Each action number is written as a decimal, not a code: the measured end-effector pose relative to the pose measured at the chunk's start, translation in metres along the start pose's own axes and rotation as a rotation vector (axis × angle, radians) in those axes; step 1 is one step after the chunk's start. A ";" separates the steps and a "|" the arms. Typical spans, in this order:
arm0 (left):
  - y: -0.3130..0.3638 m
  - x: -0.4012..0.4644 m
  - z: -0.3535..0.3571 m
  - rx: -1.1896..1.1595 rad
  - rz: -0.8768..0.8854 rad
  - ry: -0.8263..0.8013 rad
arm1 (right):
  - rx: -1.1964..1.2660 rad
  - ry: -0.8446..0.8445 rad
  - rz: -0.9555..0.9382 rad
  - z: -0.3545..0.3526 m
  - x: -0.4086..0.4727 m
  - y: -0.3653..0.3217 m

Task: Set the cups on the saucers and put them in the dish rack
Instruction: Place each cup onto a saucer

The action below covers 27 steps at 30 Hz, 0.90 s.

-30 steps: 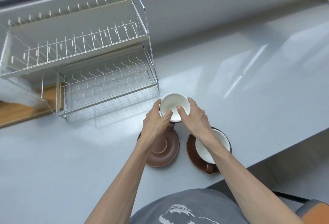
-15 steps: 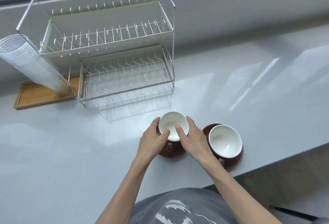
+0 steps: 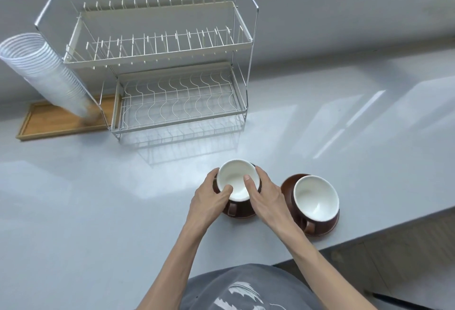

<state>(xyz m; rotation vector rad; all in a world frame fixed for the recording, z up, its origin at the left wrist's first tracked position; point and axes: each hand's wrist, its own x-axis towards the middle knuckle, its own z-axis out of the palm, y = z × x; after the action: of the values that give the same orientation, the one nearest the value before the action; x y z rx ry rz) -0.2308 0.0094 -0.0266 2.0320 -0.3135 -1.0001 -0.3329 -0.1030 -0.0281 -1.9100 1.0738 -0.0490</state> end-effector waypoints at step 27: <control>0.000 0.007 -0.005 0.067 0.058 -0.051 | 0.012 0.064 0.019 -0.001 -0.001 0.023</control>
<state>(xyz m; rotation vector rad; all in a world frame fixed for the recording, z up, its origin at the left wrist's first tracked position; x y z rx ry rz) -0.2226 0.0087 -0.0286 2.0479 -0.4356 -1.0186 -0.3494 -0.1077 -0.0438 -1.8983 1.1316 -0.1067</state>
